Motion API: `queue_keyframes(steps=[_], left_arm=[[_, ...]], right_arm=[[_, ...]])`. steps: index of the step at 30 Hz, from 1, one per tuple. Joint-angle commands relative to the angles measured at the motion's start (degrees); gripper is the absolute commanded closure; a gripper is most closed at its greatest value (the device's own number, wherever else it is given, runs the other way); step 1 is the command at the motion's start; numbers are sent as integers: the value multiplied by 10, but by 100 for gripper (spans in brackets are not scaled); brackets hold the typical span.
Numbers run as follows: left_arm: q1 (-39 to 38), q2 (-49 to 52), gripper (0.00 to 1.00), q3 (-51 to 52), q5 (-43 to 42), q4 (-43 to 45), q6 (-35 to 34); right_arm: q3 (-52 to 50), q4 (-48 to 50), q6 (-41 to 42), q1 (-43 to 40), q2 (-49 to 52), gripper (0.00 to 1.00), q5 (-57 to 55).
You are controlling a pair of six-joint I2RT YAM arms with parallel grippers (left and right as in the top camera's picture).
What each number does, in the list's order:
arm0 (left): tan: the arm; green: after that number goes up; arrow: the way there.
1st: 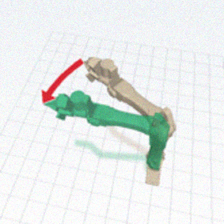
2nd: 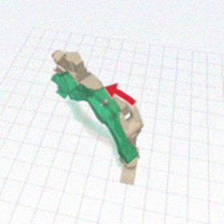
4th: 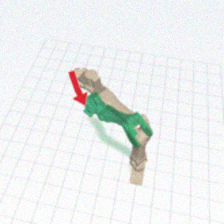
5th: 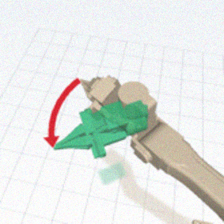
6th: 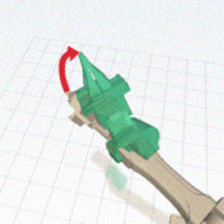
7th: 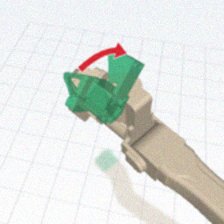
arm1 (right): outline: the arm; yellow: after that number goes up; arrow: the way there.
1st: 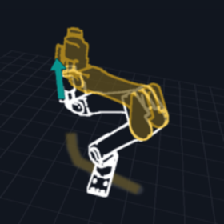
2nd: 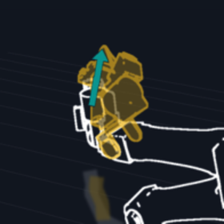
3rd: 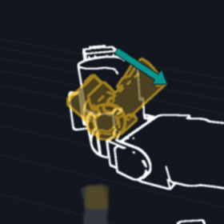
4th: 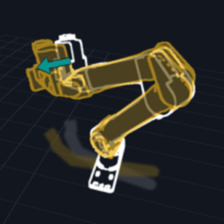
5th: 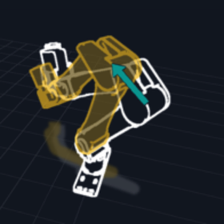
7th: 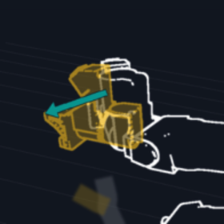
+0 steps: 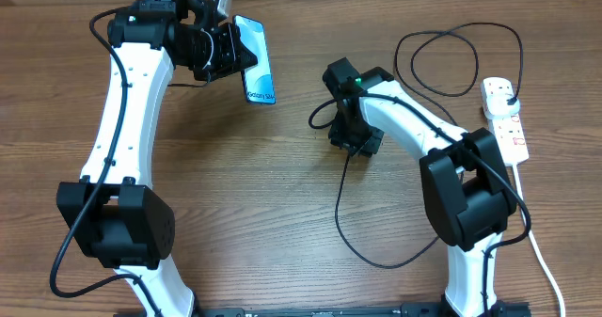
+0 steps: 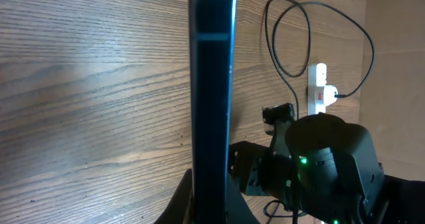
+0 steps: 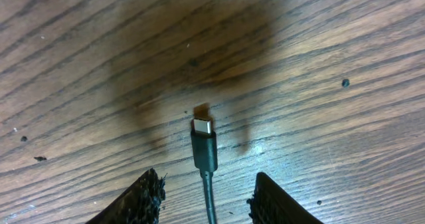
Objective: Plug charger to phone and switch on socket
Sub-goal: 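Lower the open right gripper around the USB-C plug end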
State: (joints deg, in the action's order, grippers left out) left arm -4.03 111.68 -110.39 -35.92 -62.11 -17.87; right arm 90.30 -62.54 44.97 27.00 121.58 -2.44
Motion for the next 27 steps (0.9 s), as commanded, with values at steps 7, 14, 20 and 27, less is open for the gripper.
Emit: queue_keyframes(steps=[7,14,20,27], left_arm=[[1,-3,96,-11,-12,7,-1],[1,-3,96,-11,-12,7,-1],[1,-3,96,-11,-12,6,-1],[1,-3,96,-11,-12,6,-1]], right_arm=[[-3,3,-6,7,23,56,5],[-3,1,-33,3,28,61,6],[-3,1,-33,3,28,65,6],[-3,4,-45,2,28,69,6]])
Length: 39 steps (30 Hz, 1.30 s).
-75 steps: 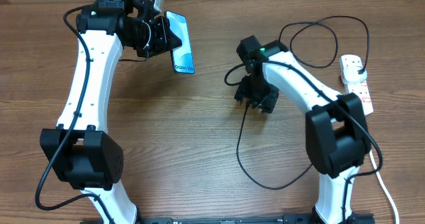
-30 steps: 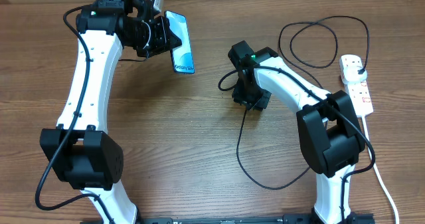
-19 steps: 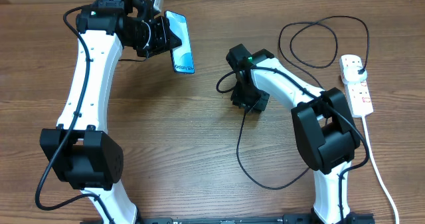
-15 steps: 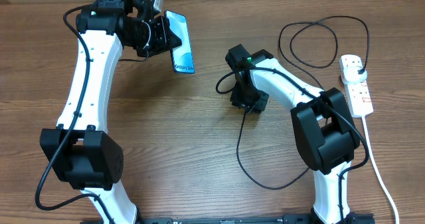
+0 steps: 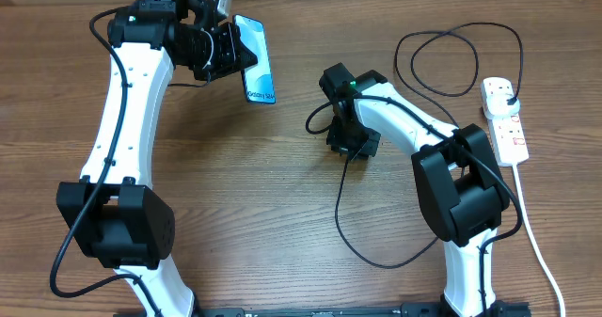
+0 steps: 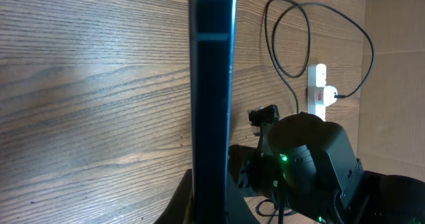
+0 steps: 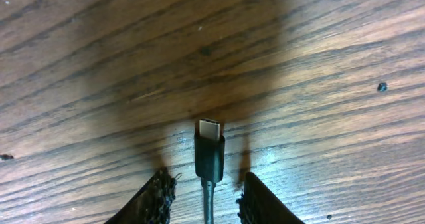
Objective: Plug charger to phone and switch on socket
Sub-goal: 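Lower the open right gripper around the USB-C plug end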
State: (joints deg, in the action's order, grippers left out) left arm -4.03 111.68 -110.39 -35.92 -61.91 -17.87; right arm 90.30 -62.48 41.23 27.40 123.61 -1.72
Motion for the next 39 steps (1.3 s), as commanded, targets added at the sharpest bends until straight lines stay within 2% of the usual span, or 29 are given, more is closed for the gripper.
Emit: queue_keyframes(steps=[1,4,7,17,24,39], left_arm=[[1,-3,96,-11,-12,4,-1],[1,-3,96,-11,-16,4,-1],[1,-3,96,-11,-16,5,-1],[1,-3,96,-11,-16,5,-1],[1,-3,96,-11,-16,4,-1],[1,-3,96,-11,-16,5,-1]], right_arm=[[-3,3,-8,-2,7,70,-1],[-3,3,-8,-2,7,71,-1],[-3,0,-8,-2,7,77,-1],[-3,7,-8,-2,7,82,-2],[-4,7,-13,-2,7,79,-12],[-32,23,-13,-2,7,81,-6]])
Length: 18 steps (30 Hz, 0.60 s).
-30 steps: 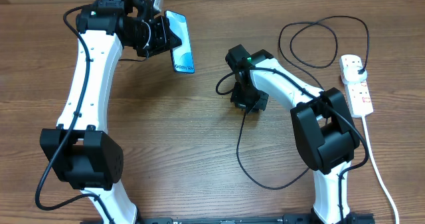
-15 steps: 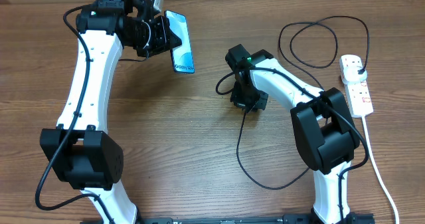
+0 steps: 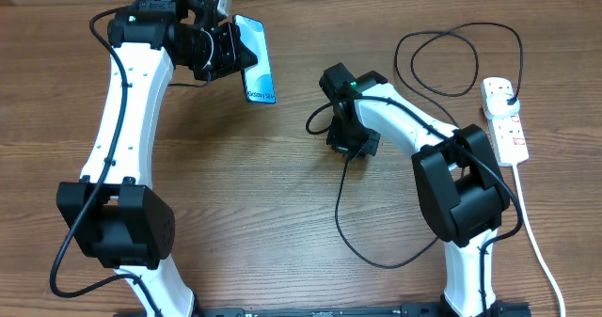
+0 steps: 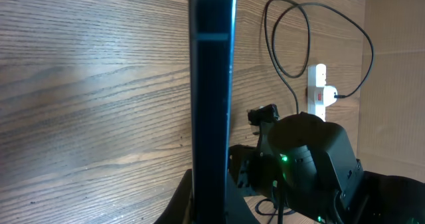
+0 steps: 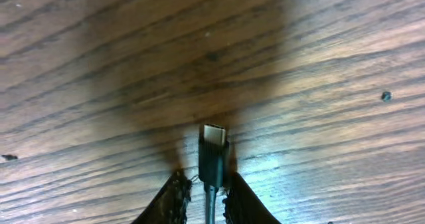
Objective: Plug charger to phone and switch on socket
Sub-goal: 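Lower the open right gripper around the USB-C plug end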
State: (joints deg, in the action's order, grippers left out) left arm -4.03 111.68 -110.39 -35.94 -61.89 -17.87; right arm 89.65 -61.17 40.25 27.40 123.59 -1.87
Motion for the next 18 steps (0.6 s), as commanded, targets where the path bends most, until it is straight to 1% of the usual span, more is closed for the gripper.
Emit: queue_keyframes(steps=[1,5,11,12,14,18], left_arm=[[1,-3,96,-11,-16,4,-1],[1,-3,96,-11,-16,4,-1],[1,-3,96,-11,-16,4,-1],[1,-3,96,-11,-16,4,-1],[1,-3,96,-11,-16,4,-1],[1,-3,96,-11,-16,4,-1]], right_arm=[[-29,14,-3,-2,8,81,-2],[-33,23,-16,-2,8,83,9],[-34,18,-16,-2,8,83,9],[-34,17,-16,-2,8,83,9],[-39,19,-18,-2,8,79,8],[-45,24,-17,-2,8,79,9]])
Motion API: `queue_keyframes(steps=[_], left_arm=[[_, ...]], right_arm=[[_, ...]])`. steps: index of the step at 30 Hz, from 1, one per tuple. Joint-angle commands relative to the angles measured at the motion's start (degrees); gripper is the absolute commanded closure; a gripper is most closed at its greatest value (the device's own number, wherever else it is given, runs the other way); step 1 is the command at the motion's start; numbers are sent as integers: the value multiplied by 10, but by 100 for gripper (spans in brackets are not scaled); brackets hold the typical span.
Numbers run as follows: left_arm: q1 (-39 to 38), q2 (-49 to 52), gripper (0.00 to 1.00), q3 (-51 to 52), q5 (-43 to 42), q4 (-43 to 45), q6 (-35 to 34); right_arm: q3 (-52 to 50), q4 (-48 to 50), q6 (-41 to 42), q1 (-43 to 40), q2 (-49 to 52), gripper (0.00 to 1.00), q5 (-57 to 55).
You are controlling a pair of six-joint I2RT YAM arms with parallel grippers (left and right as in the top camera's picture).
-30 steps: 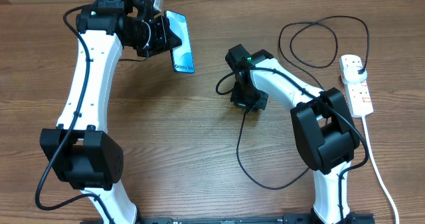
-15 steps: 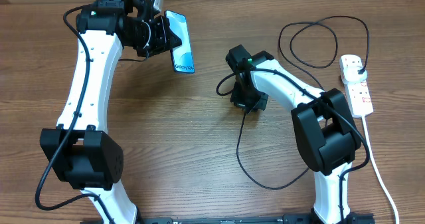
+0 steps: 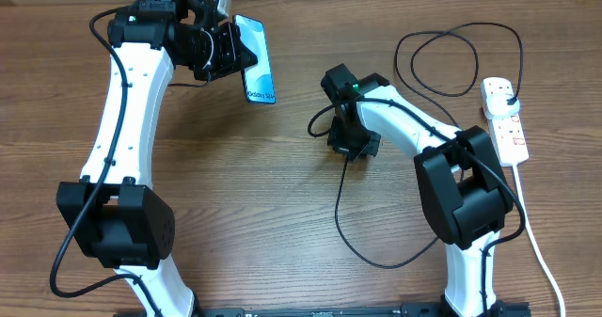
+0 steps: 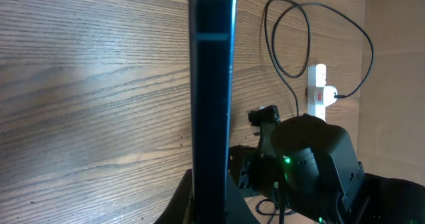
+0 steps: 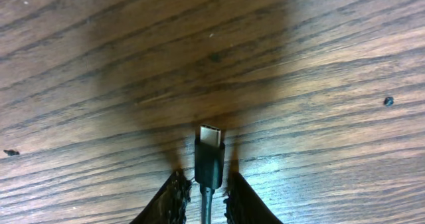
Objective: Plug charger to phone and switch on socket
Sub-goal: 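Lower the open right gripper around the USB-C plug end, then close the right gripper on the USB-C plug and lift it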
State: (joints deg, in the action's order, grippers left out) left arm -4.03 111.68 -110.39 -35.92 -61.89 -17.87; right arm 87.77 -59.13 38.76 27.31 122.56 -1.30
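The phone (image 3: 256, 58), screen lit, is held off the table at the far left, with my left gripper (image 3: 226, 54) shut on it. The left wrist view shows the phone (image 4: 212, 84) edge-on, rising from between the left gripper's (image 4: 211, 201) jaws. My right gripper (image 3: 350, 140) is down at the table's middle, shut on the black charger cable just behind its USB-C plug (image 5: 209, 156). The plug points out ahead of the fingertips (image 5: 178, 192), just over the wood. The white socket strip (image 3: 505, 121) lies at the right edge, with the charger adapter (image 3: 506, 93) plugged in.
The black cable makes a large loop (image 3: 451, 58) at the back right. A second loop (image 3: 376, 251) runs toward the front, between my right gripper and its arm base. The wooden table (image 3: 263, 213) carries nothing else in view.
My right gripper, still closed about the cable behind the plug, has shifted very slightly to the right. The left arm and the phone have not moved.
At first my right fingers stood wide apart either side of the plug lying on the table. They were then closer together, and then closed against the cable, where they stay. My left gripper held the phone raised and still throughout.
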Motion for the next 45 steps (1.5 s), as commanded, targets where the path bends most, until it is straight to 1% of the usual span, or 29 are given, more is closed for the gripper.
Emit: queue_keyframes(steps=[1,10,11,15,20,22,27,29,32,36,37,41,42,45], left_arm=[[1,-3,96,-11,-16,4,-1],[1,-3,96,-11,-16,4,-1],[1,-3,96,-11,-16,4,-1],[1,-3,96,-11,-16,4,-2],[2,-3,96,-11,-16,4,-2],[3,-3,96,-11,-16,4,-2],[3,-3,96,-11,-24,5,-2],[3,-3,96,-11,-27,6,-2],[3,-3,96,-11,-40,12,-1],[3,-3,96,-11,-84,45,-1],[3,-3,96,-11,-122,75,-1],[3,-3,96,-11,-195,148,-6],[3,-3,96,-11,-229,186,-20],[4,-3,96,-11,-302,248,-21]], right_arm=[[-26,3,-2,-1,18,80,3],[-26,0,-2,-1,18,82,16],[-26,0,-2,-1,18,84,14],[-26,0,-2,-1,18,89,14],[-26,-1,-3,-1,18,90,14],[-26,0,-2,-1,17,96,14],[-10,-10,-7,-3,14,96,17],[9,-20,-31,-7,11,96,29],[44,-38,-90,-17,-3,96,72],[83,-60,-168,-34,-33,96,152],[92,-66,-207,-42,-49,96,197],[95,-75,-309,-56,-94,96,320],[95,-82,-346,-59,-114,96,362],[95,-88,-375,-61,-140,96,389]])
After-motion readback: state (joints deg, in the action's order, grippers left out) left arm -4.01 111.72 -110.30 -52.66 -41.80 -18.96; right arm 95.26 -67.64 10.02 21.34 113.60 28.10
